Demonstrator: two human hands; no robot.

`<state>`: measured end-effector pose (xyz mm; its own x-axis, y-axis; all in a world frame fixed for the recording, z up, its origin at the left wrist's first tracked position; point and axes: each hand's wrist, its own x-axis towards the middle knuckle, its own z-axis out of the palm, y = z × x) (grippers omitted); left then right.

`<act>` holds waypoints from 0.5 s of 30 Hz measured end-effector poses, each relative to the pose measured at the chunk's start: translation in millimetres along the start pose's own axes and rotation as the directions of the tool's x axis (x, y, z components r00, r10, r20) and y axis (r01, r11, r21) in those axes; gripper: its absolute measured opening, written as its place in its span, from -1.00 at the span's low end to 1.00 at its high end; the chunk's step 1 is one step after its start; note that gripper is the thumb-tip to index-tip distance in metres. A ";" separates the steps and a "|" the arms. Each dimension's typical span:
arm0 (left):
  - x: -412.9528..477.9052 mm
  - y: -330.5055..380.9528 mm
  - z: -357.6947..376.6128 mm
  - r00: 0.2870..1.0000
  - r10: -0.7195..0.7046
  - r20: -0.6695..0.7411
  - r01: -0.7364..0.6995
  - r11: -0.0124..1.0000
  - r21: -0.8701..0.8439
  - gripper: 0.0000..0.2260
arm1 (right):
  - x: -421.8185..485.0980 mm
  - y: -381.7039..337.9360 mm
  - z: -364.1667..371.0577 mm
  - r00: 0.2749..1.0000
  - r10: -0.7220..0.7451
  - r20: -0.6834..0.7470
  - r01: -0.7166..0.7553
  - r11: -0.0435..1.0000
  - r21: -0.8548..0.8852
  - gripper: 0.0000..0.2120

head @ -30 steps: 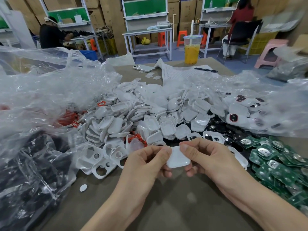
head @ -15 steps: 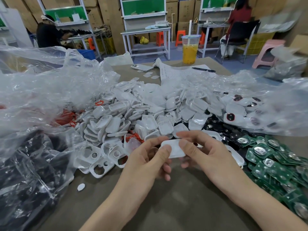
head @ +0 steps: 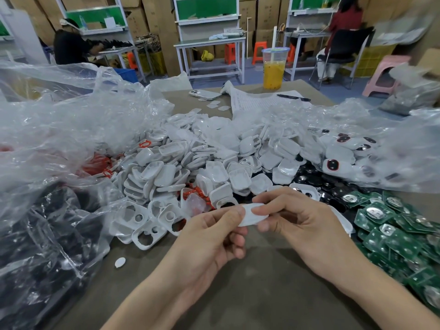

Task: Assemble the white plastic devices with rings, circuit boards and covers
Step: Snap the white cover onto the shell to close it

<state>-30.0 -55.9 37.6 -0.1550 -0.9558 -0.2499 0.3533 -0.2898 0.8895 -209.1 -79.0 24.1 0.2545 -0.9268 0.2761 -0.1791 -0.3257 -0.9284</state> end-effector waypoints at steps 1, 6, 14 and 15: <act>0.1 -0.3 0.3 1.000 -0.001 -0.002 0.001 1.000 0.002 -0.86 | -0.2 0.0 0.0 1.000 0.002 -0.001 -0.002 1.000 -0.007 -0.86; 0.8 -0.8 1.6 1.000 0.009 0.004 -0.009 1.000 0.018 -0.84 | -1.6 -2.0 -0.7 1.000 -0.006 0.002 0.006 0.998 -0.062 -0.85; 1.1 -1.2 0.5 1.000 0.008 0.022 -0.008 1.000 0.012 -0.86 | -3.0 -3.0 -1.5 0.999 -0.035 0.012 0.036 0.990 -0.137 -0.82; 0.6 -1.2 0.4 1.000 0.011 0.025 -0.011 1.000 0.013 -0.87 | -2.9 -3.7 -1.4 0.999 -0.036 0.010 0.037 0.990 -0.136 -0.83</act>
<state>-30.9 -56.1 36.5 -0.1743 -0.9573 -0.2305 0.3426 -0.2784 0.8973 -210.5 -75.3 27.1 0.2706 -0.9125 0.3069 -0.2969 -0.3823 -0.8750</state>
